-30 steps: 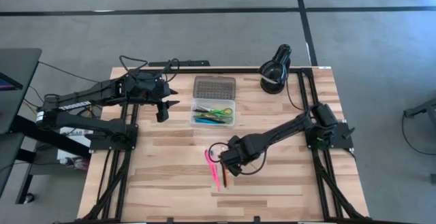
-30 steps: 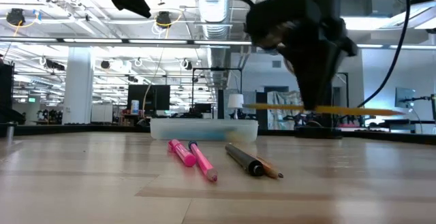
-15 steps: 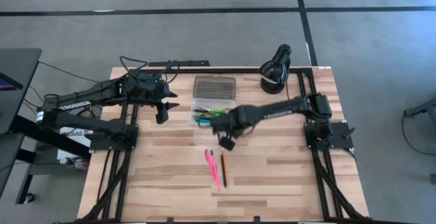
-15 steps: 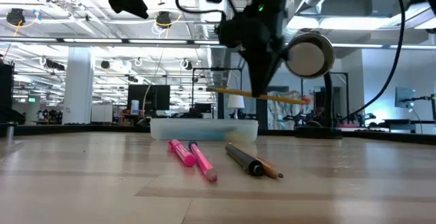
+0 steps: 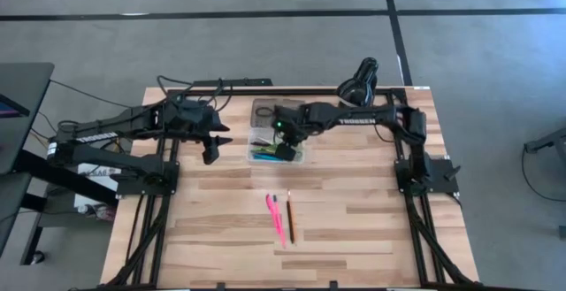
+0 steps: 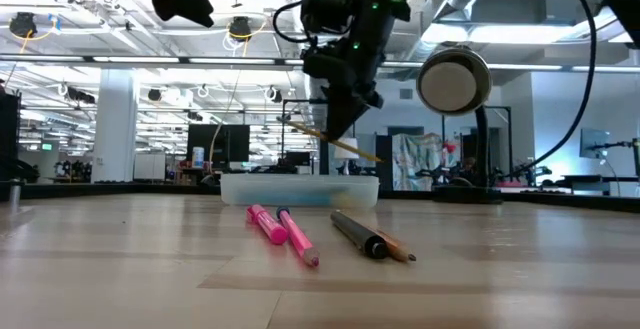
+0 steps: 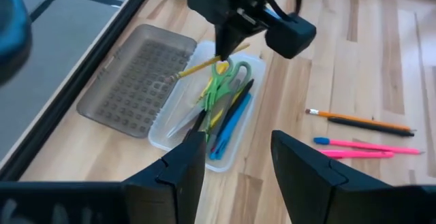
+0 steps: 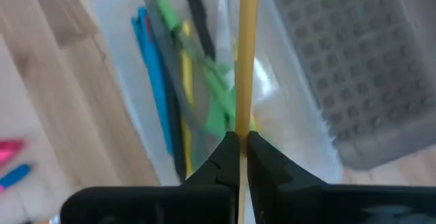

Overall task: Pick & place school supplies into a supply box
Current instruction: Put the yellow pencil into the supply box

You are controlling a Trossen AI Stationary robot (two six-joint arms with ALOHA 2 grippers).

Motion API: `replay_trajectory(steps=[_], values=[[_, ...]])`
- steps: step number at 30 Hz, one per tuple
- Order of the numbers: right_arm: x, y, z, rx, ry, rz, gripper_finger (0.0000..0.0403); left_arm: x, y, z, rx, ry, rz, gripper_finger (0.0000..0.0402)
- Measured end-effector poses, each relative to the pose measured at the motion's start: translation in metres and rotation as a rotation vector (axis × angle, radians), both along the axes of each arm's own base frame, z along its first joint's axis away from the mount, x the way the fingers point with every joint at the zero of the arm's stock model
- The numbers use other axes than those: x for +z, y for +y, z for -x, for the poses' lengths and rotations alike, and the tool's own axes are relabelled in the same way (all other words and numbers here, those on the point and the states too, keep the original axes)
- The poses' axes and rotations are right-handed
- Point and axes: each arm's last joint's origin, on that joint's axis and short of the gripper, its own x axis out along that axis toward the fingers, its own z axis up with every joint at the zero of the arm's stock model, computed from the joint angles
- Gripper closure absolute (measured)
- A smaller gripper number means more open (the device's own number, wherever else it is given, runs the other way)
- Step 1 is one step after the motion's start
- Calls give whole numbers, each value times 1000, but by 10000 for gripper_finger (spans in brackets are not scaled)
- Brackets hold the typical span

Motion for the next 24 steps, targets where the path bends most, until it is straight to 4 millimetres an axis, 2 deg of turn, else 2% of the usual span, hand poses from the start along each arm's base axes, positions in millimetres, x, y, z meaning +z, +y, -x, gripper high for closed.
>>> replay_trajectory(steps=[5,10,14,16,24], values=[[2,-13,-2,13,-51,27,403,0,-2,0,36,-5,3,239],[0,-16,-10,40,-99,47,403,1,-4,-1,62,-13,0,239],[-12,-19,-14,42,-82,34,403,1,-4,-1,72,-22,1,239],[-18,-19,-9,46,-23,23,403,1,-5,-2,74,-27,5,239],[-16,-20,-9,85,-17,39,400,3,-5,-3,78,-44,-1,239]])
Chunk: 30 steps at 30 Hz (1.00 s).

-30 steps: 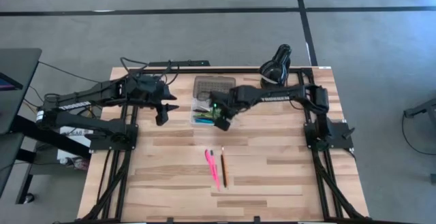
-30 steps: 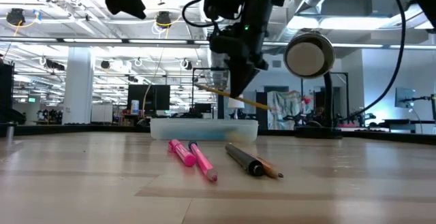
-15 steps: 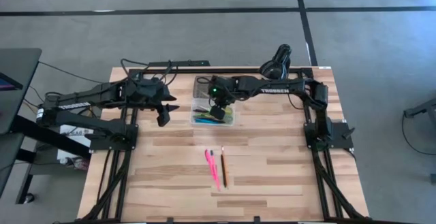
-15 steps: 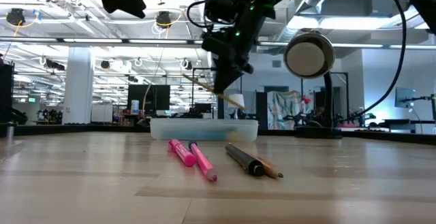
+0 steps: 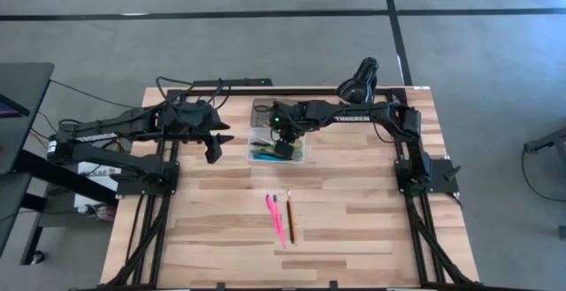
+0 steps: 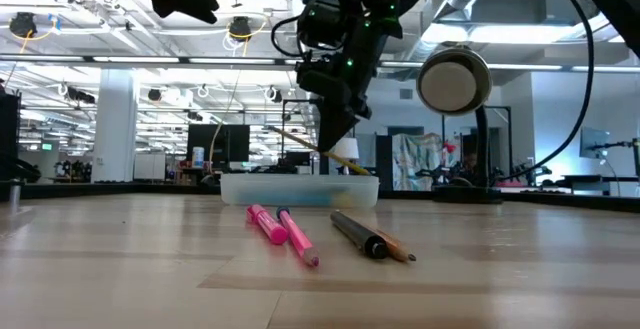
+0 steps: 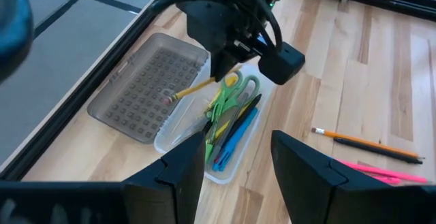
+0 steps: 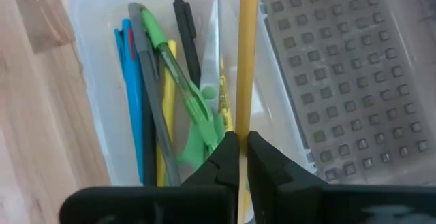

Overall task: Pick & place school supplies into a supply box
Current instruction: Put the yellow pencil into the supply box, then put the pink pen into the supply box

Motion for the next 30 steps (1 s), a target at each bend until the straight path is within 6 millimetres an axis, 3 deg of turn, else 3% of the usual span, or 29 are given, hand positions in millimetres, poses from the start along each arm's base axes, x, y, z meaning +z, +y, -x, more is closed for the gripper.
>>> replay_trajectory(steps=[16,24,30], values=[[1,4,1,-37,-1,-50,281,0,0,0,-26,5,-9,239],[48,36,15,-84,-83,-64,271,-3,-13,-6,-255,30,-30,239],[75,69,40,-189,-32,-23,281,-16,-25,-29,-417,108,-118,239]])
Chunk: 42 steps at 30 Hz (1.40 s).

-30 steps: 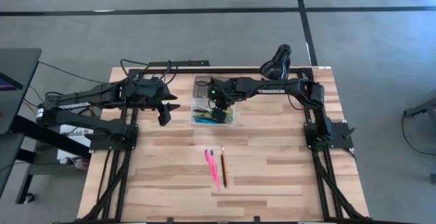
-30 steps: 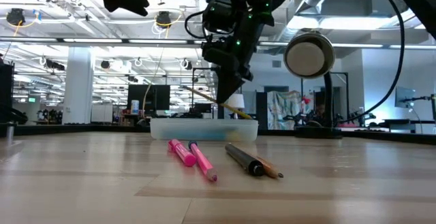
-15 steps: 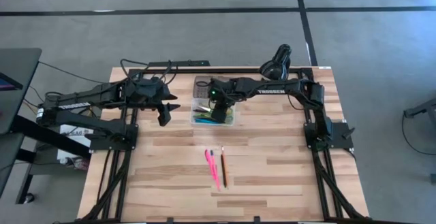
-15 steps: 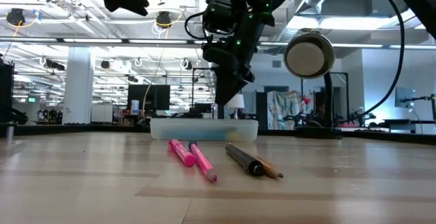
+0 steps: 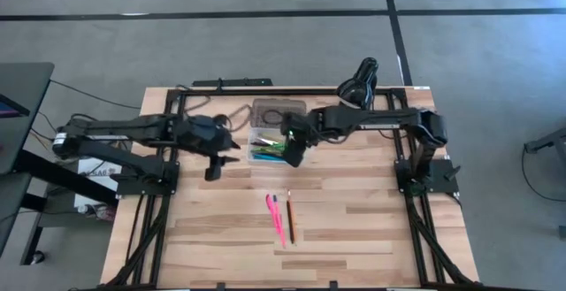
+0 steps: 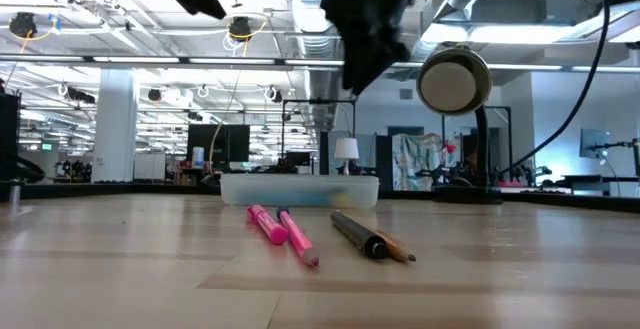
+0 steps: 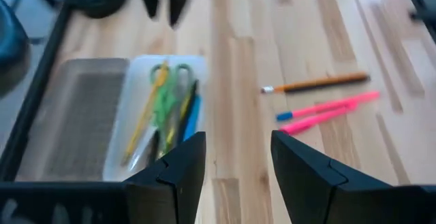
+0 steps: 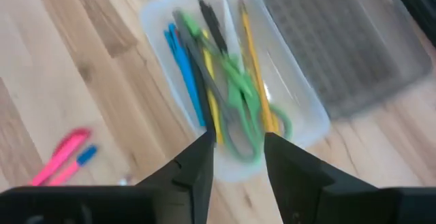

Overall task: Pick & place school supplies into a supply box
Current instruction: Put the pink pen into the supply box

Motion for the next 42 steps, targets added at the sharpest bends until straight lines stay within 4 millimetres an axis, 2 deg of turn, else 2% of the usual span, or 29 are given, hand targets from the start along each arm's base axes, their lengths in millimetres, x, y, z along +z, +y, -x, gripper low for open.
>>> replay_trajectory(steps=[5,10,16,23,29,36,42], values=[[12,33,19,-56,60,21,284,-25,-13,-35,-193,71,-25,239],[14,67,35,-119,115,42,284,-60,-21,-71,-322,150,-38,239],[13,109,57,-199,199,36,284,-105,-29,-100,-437,256,-17,239],[4,156,85,-314,239,37,284,-140,-42,-116,-542,318,-53,239],[-7,190,108,-405,218,18,284,-151,-53,-127,-608,261,-81,239],[-15,217,129,-501,198,-19,284,-175,-64,-136,-662,275,-115,239],[-16,234,143,-543,169,-38,284,-183,-67,-140,-663,273,-118,239]])
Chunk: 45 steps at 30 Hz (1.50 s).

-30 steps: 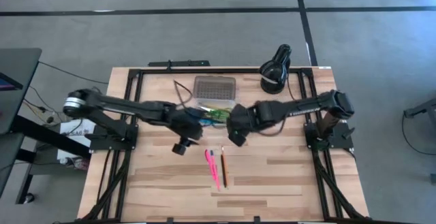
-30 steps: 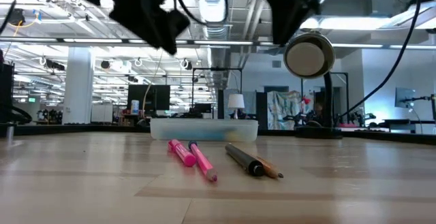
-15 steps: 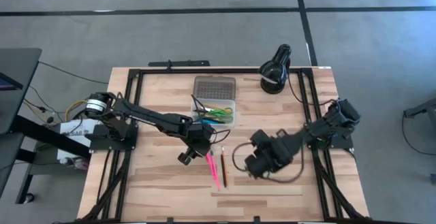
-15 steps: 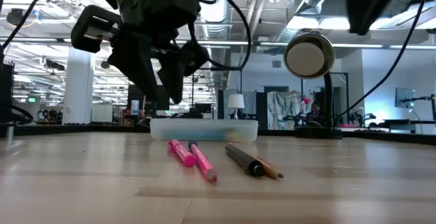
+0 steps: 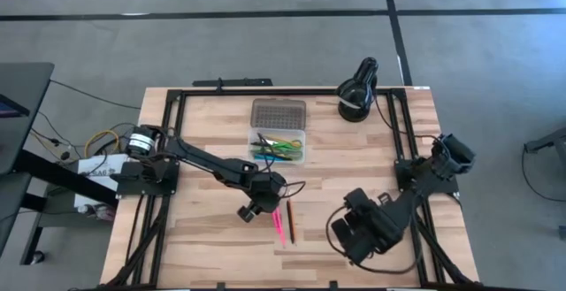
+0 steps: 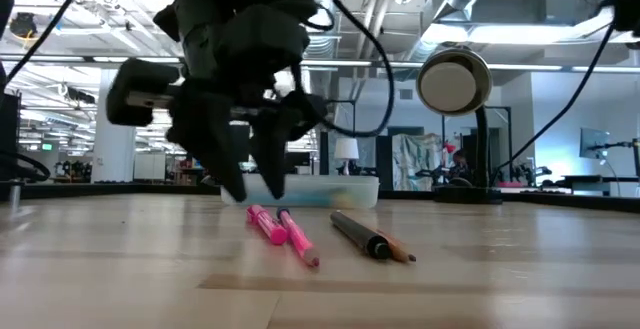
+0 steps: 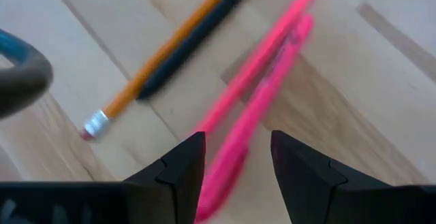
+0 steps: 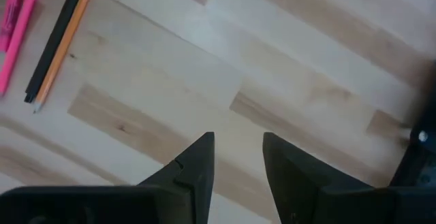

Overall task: Pick & place school supplies into a supply box
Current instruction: Put the pink pen into the supply box

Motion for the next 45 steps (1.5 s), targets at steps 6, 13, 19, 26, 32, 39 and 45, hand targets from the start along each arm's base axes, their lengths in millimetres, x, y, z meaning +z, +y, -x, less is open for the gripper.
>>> replay_trajectory(steps=[6,13,19,26,32,39,45], values=[[-1,9,10,-34,-18,-1,284,-10,-1,-4,-4,7,9,239],[-1,13,14,-61,-30,1,284,-19,-1,-5,4,41,18,239],[0,13,14,-62,-28,3,284,-19,0,-5,6,42,18,239],[0,12,15,-63,-20,13,284,-20,3,-3,7,65,30,239],[0,11,15,-62,-13,23,284,-21,4,-3,10,75,29,239],[0,10,16,-61,-5,33,284,-21,4,-2,16,80,29,239],[0,10,16,-61,-3,35,284,-21,2,-1,17,88,33,239]])
